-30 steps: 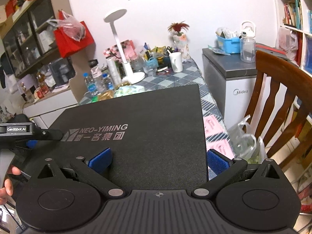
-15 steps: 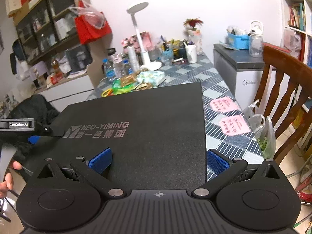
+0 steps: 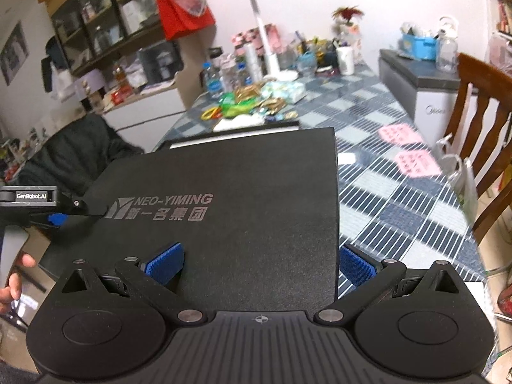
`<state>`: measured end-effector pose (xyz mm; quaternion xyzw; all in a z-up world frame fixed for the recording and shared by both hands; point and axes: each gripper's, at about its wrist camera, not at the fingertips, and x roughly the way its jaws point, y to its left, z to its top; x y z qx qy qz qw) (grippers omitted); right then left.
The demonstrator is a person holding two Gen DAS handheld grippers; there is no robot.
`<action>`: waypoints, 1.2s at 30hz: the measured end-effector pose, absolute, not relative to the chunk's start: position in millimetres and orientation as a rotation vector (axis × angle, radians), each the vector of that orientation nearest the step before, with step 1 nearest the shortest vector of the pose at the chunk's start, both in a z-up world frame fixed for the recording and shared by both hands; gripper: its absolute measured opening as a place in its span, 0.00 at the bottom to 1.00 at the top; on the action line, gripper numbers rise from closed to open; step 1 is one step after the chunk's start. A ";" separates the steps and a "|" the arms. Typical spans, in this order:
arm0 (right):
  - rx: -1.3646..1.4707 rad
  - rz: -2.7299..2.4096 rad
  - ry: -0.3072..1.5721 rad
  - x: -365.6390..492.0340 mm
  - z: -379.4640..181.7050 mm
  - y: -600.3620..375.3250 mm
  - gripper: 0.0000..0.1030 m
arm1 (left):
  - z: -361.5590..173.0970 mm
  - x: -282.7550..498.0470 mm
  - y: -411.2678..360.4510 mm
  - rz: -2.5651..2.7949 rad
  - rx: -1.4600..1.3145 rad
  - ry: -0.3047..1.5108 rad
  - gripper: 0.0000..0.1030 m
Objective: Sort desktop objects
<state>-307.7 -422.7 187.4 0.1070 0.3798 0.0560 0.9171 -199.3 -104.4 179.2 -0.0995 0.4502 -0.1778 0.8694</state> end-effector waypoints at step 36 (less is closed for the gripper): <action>0.229 0.159 1.115 -303.9 55.2 -388.1 1.00 | 34.5 -234.1 -69.4 -0.261 -0.227 1.128 1.00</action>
